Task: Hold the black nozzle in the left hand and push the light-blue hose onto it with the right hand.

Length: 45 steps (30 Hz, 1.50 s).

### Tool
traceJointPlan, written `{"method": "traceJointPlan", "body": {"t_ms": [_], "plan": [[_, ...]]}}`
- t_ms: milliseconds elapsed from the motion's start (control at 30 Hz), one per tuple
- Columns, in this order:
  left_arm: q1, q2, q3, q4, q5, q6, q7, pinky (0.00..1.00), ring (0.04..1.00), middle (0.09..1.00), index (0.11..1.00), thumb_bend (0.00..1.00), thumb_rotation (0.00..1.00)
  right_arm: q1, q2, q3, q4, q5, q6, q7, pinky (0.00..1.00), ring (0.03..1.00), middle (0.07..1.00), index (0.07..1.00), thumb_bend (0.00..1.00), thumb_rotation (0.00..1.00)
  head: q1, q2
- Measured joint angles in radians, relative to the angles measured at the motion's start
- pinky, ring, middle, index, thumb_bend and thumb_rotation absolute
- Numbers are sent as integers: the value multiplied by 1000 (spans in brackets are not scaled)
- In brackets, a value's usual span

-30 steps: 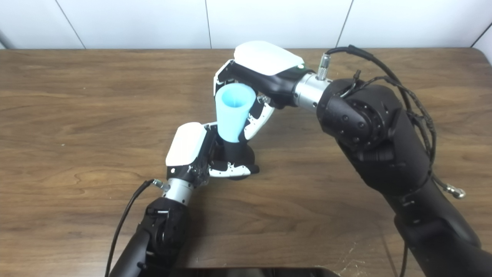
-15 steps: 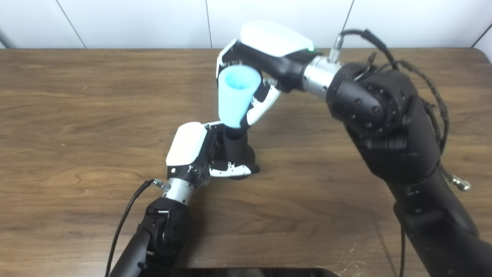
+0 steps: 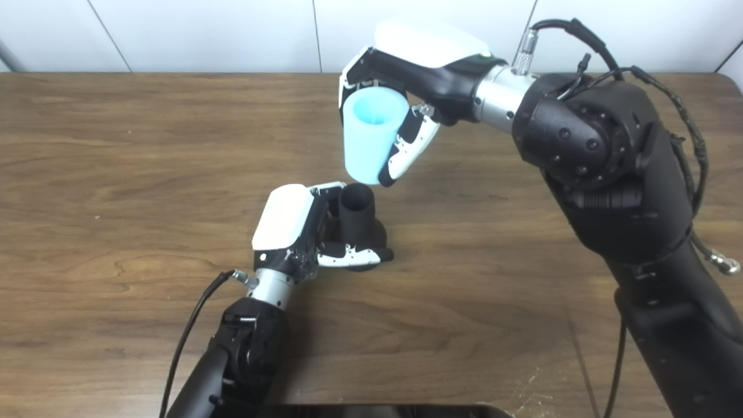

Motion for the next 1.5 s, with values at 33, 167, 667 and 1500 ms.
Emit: {"method": "traceJointPlan", "body": {"t_ms": [33, 167, 667, 1500], "plan": [[0, 0, 0, 0, 0, 0, 0, 489, 541, 529, 468, 518, 0, 2, 0, 1, 0, 0, 0, 0, 368, 391, 494, 510, 518, 0, 0, 0], [0, 0, 0, 0, 0, 0, 0, 492, 538, 523, 473, 519, 0, 24, 1, 6, -9, -1, 0, 0, 375, 394, 506, 505, 517, 0, -2, 0], [0, 1, 0, -1, 1, 0, 0, 487, 535, 524, 472, 519, 0, 102, 60, 22, -14, -32, -18, -44, 396, 392, 519, 495, 516, 0, 0, 5], [0, 1, 0, -2, 1, 1, -4, 474, 522, 515, 477, 520, 0, 107, 42, 6, -11, -57, -38, -84, 382, 392, 512, 493, 517, 0, -6, 12]]}}
